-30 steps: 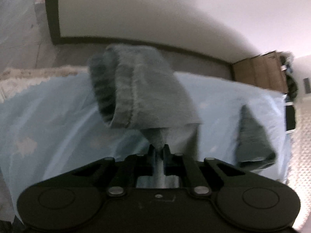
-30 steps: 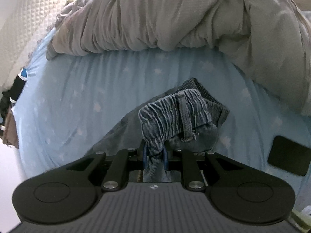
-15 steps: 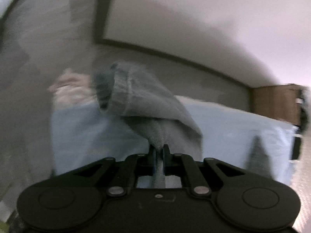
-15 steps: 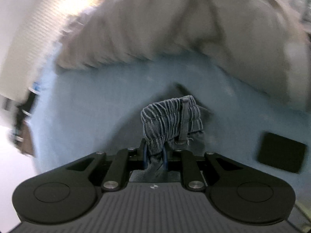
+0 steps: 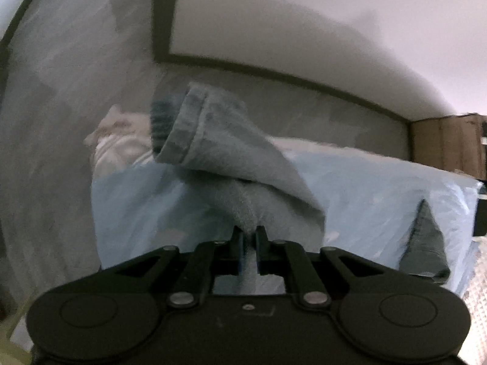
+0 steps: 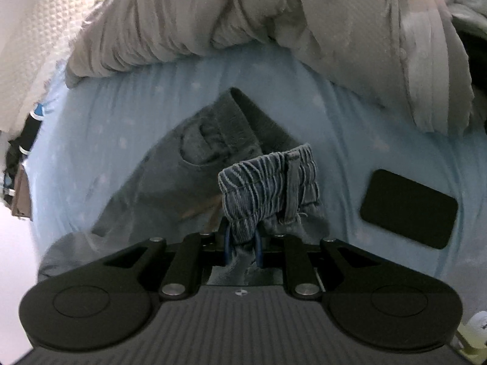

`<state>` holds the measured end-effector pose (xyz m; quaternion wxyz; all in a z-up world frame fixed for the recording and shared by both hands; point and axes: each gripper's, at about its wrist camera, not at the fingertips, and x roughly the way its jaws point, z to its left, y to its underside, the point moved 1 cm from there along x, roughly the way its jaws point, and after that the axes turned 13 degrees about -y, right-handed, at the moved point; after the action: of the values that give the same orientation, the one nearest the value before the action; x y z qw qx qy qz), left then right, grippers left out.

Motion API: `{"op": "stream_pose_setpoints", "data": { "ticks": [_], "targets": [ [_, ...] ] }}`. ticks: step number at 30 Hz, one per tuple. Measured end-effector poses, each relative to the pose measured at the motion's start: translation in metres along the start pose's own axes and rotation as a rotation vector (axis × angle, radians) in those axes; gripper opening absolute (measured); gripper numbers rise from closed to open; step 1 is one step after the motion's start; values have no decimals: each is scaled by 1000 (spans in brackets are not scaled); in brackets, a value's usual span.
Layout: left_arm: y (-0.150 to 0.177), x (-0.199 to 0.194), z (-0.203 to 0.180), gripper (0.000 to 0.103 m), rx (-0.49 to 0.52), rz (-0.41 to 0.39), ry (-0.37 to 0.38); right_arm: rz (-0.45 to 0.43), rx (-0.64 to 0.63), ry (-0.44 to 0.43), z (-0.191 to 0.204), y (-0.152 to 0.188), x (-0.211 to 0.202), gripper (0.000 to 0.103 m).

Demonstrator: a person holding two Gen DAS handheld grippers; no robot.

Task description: Fold clothes

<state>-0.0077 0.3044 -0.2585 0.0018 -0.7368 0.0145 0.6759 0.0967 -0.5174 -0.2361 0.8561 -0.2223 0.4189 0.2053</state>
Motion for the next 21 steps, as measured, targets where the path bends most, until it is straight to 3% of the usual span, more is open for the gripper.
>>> {"op": "stream_pose_setpoints", "data": {
  "ticks": [3,4,6,7,10,12,15,18,21],
  "targets": [
    [6,-8,5,17,20,-3,-40,56,-21,60,-23,9,6,18],
    [8,-11,6,23,31,-12,-43,72,-11,59,-32,11,5,20],
    [14,-20,2,47,68,-32,-45,96,10,44,-48,13,2,24],
    [17,-23,0,49,86,-44,-49,95,12,41,-52,12,0,28],
    [29,-33,-4,52,128,-63,-62,69,-1,19,-65,2,-10,47],
    [40,-41,-5,52,143,-67,-64,42,-7,4,-76,-9,-15,51],
    [63,-58,-9,53,175,-90,-61,26,-1,-9,-94,-27,-14,66],
    [88,-70,-14,53,225,-111,-46,69,-19,-48,-106,-43,1,69],
    [118,-80,-23,53,311,-146,-21,181,-73,-102,-114,-52,22,71]
  ]
}}
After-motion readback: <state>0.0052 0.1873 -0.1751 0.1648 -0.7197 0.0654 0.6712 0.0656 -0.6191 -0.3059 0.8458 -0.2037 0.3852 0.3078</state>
